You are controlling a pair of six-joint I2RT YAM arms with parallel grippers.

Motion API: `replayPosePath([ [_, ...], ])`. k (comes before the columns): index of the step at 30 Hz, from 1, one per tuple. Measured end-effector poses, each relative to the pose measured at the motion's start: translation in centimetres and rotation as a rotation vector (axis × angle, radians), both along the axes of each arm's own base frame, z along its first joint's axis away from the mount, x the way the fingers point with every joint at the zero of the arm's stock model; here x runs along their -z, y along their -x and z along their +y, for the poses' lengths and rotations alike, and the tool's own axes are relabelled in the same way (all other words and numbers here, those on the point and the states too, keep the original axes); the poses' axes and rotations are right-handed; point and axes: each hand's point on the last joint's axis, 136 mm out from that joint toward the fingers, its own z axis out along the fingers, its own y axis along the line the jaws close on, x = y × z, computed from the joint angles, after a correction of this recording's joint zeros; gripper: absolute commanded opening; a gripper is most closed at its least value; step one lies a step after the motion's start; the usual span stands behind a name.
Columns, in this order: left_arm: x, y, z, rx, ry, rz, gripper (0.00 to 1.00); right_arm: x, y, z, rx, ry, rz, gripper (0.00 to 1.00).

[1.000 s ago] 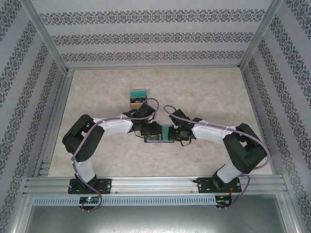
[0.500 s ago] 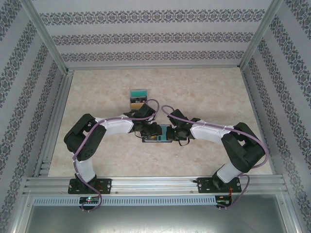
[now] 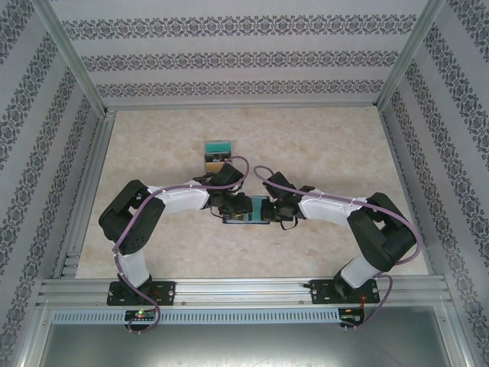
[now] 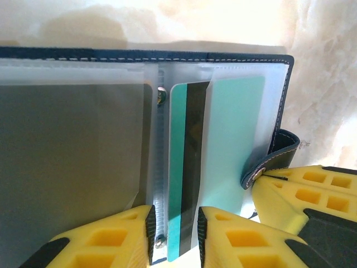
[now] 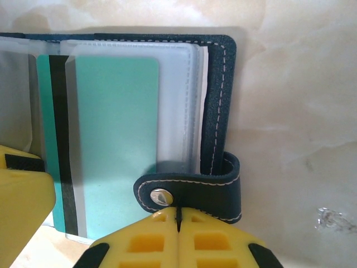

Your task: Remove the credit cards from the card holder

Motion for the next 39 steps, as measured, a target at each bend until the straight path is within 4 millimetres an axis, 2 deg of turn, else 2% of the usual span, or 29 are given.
replayPosePath([
  [5,0.1,0.0,-0.3,0.009,0.011,0.011,0.26,0.0,0.0,0.0,-0.001,0.001,0.001,0.07],
  [8,0.2,0.1,-0.4,0.012,0.015,0.016,0.19,0.1,-0.1,0.1,-0.001,0.0,0.002,0.07],
  [10,0.3,0.1,-0.4,0.012,0.014,0.018,0.19,0.1,-0.1,0.1,-0.001,0.0,0.003,0.07],
  [12,0.3,0.1,-0.4,0.01,0.014,0.021,0.1,0.0,-0.2,0.2,-0.002,0.0,0.003,0.07],
  [18,0.3,0.0,-0.3,0.009,0.016,0.021,0.03,0.1,-0.2,0.2,-0.001,0.002,0.007,0.07],
  [27,-0.7,-0.2,0.0,0.007,0.016,-0.001,0.02,0.1,-0.2,0.2,-0.001,0.002,0.007,0.07],
  [39,-2.5,0.0,2.6,-0.015,-0.02,-0.044,0.0,0.0,-0.3,0.3,-0.001,-0.001,0.003,0.07],
])
